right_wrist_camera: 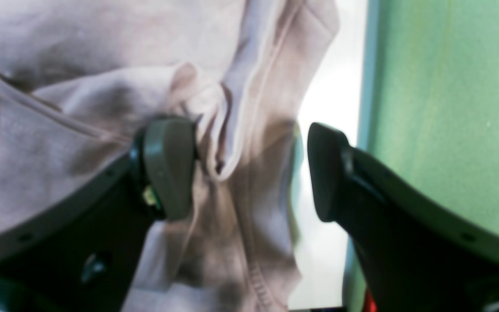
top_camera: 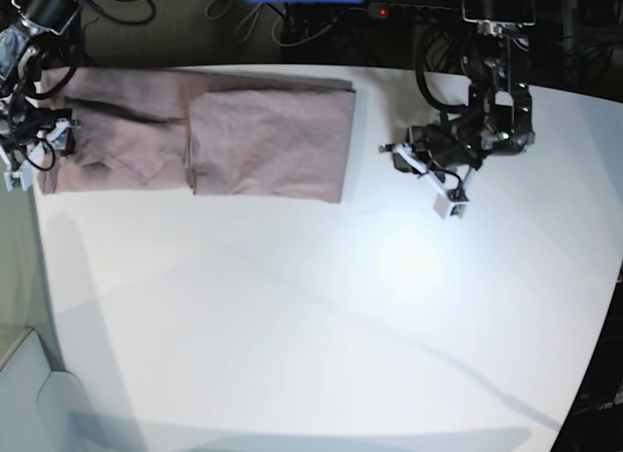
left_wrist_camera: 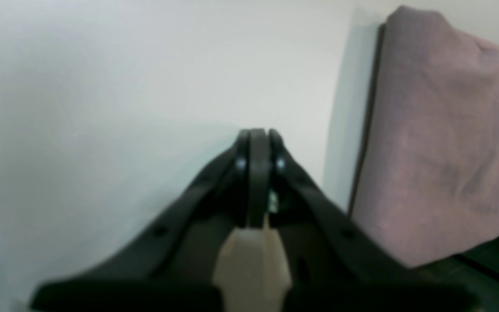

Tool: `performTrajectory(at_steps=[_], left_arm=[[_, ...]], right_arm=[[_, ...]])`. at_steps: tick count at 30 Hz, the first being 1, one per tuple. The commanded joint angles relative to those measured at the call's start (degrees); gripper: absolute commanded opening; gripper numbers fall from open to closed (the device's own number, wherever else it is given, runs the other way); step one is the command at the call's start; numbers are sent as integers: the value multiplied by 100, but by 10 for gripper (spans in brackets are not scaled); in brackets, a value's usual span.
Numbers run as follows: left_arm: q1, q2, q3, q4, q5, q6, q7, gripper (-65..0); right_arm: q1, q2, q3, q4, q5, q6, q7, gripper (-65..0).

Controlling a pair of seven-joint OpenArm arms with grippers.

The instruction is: Layout the t-shirt on the table in an organized manner, then fold the t-shirt properly

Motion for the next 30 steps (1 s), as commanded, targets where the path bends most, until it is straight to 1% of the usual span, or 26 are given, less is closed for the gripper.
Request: performTrajectory(at_steps=[1, 4, 6, 7, 10, 12, 14, 17, 21, 22, 26, 28, 30], left_arm=[[-73, -29, -6, 97, -59, -11, -26, -648], [-73, -29, -6, 97, -59, -11, -26, -648], [-73, -29, -6, 97, -68, -11, -26, -648], [-73, -29, -6, 97, -68, -11, -26, -648], [-73, -29, -6, 97, -59, -11, -26, -648], [-73, -29, -6, 97, -59, -11, -26, -648], [-73, -29, -6, 97, -50, -11, -26, -648], [-73, -29, -6, 97, -59, -11, -26, -648], [-73, -29, -6, 97, -59, -11, -26, -648], [-73, -29, -6, 97, -59, -11, -26, -648], [-73, -29, -6, 97, -59, -11, -26, -648], [-64, -99, -6, 97, -68, -11, -26, -648], [-55, -126, -15, 97, -77, -11, -26, -648]], right_arm=[[-67, -39, -29, -92, -469, -32, -412, -239], [-67, -179, -38, -92, -469, -32, -447, -241], [-67, -214, -38, -92, -469, -32, -456, -243], [-76, -311, -38, -92, -469, -32, -464, -243], [-76, -452, -38, -92, -469, -32, -464, -244], [-85, -513, -38, -92, -469, -32, -473, -260], [-138, -663, -47, -84, -486, -32, -473, -318], [-182, -698, -152, -84, -486, -32, -473, -440], [-208, -698, -381, -75, -486, -32, -473, -619], [-208, -698, -398, -75, -486, -32, -473, -650], [-208, -680, -398, -48, -486, -32, -473, -650], [-208, -672, -398, -40, -486, -32, -473, -650], [-199, -663, -390, 198, -486, -32, -473, -650]])
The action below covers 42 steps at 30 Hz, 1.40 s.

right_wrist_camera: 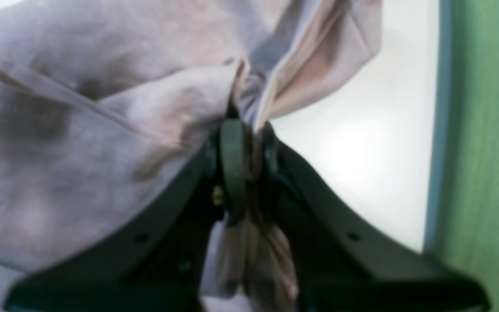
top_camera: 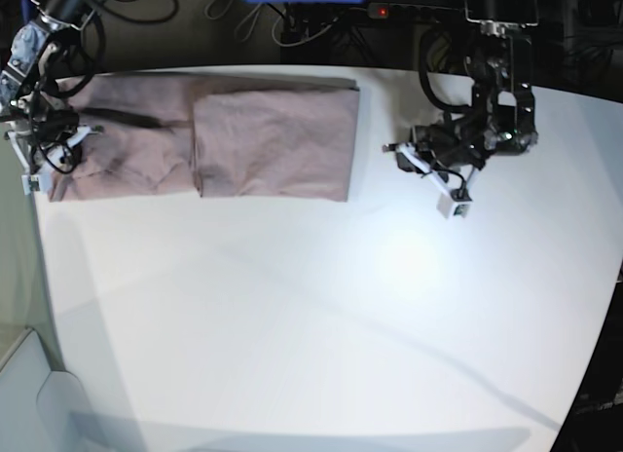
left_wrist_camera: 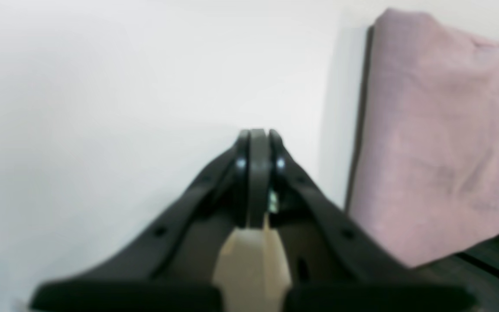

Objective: Layout the t-shirt on the table in an organized manner, then fold the t-shirt properly
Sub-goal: 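Lift the shirt end with the right gripper and fold it toward the left gripper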

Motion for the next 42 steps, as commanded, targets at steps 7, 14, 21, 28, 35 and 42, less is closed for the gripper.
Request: performTrajectory(at_steps=[7, 14, 21, 28, 35, 42], left_arm=[[-42, -41, -8, 299, -52, -11, -41, -648], [-24, -23, -8, 299, -52, -11, -24, -648], [90, -49, -8, 308, -52, -11, -33, -648], [99, -129, -167, 369, -52, 24, 29, -648], [257, -173, -536, 606, -17, 33, 38, -648], [371, 30, -474, 562, 0, 50, 38, -649]], right_arm=[[-270, -220, -176, 1404, -436, 91, -1080, -650], [-331, -290, -686, 2547, -436, 91, -1212, -650], [-314, -492, -1372, 3338, -436, 91, -1792, -650], [-331, -985, -2453, 3426, -436, 91, -1819, -650], [-384, -1231, -3103, 3505, -436, 91, -1924, -650], [-384, -1363, -3648, 3514, -419, 91, -1951, -650]])
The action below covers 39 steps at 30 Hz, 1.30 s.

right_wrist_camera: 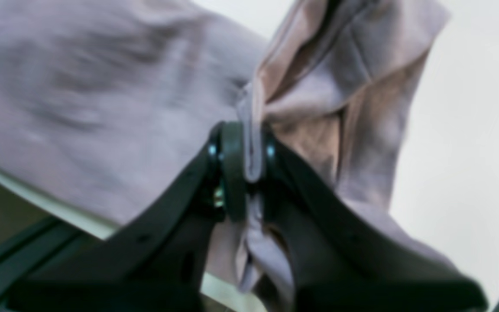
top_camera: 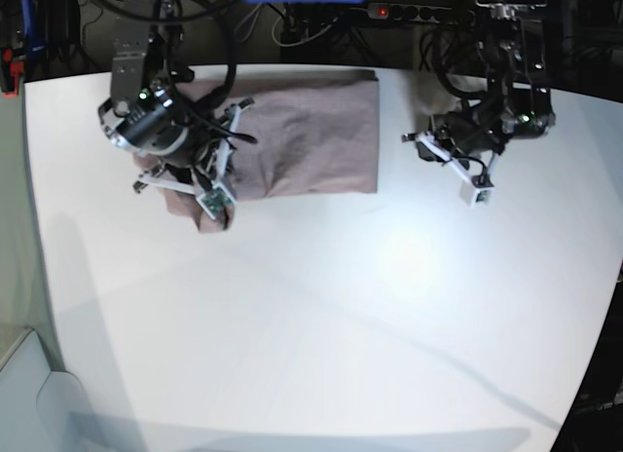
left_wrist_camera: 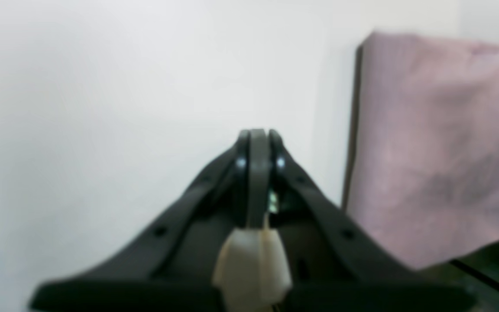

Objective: Layout the t-shirt on the table in an organized manner, then fold the t-shirt properly
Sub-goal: 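Lift the shirt end with the right gripper and fold it toward the left gripper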

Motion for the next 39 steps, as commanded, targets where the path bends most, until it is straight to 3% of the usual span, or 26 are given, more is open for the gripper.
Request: performTrajectory(at_steps=[1, 7, 12, 18, 25, 27, 31, 39], left_arm=[[-61, 6, 2, 90, -74, 24, -52, -649], [-70, 50, 204, 73, 23, 33, 432, -649], [-70, 261, 565, 64, 814, 648, 432, -649], [-114, 516, 600, 64, 955, 666, 432, -649], [-123, 472, 600, 55, 955, 666, 432, -649], [-123, 463, 582, 55, 955, 666, 432, -649], [-123, 463, 574, 73, 946, 666, 449, -649], [-123, 463, 565, 126, 946, 666, 432, -649]], right_arm=[[49, -27, -42, 117, 88, 23, 104, -650], [57, -282, -341, 117, 88, 23, 157, -650], [101, -441, -394, 135, 88, 23, 157, -650], [110, -441, -825, 161, 88, 23, 139, -650], [66, -519, -1572, 231, 106, 23, 113, -650], [66, -519, -1748, 231, 423, 23, 113, -650], [101, -519, -1845, 196, 1126, 23, 113, -650], [136, -519, -1845, 29, 1161, 23, 157, -650]])
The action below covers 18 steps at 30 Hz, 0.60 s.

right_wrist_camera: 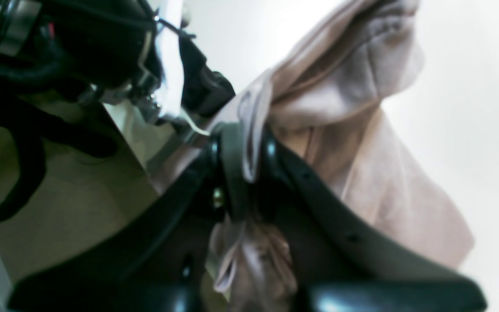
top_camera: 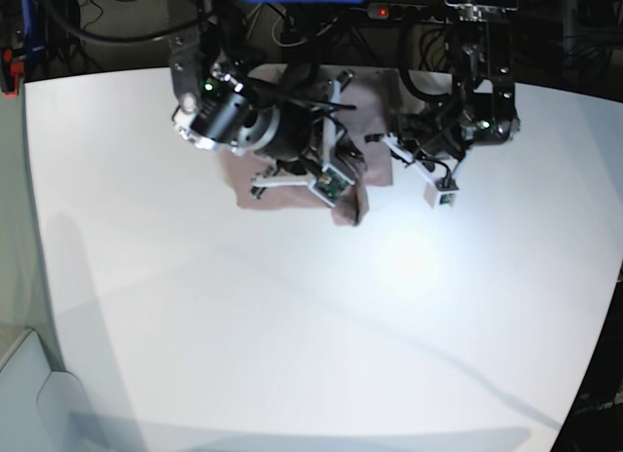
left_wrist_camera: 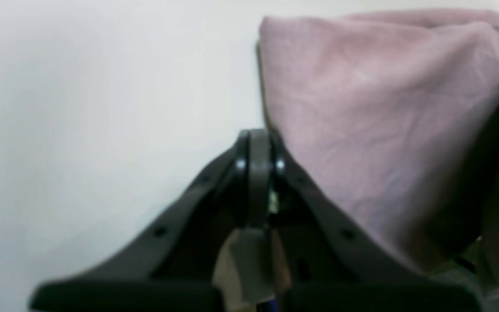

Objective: Layout the t-shirt on the table in an organized manner, then fold the t-shirt properly
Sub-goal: 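Lift the shirt end with the right gripper and fold it toward the left gripper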

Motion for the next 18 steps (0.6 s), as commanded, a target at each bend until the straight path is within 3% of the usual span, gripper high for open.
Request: performTrajectory(at_steps=[1, 18], left_arm=[[-7, -16, -8, 47, 109, 62, 121, -649], [-253, -25, -8, 47, 82, 71, 148, -649]], right_arm=[[58, -53, -15, 2, 81, 21, 117, -650], [260, 25, -15, -991, 81, 21, 126, -650]])
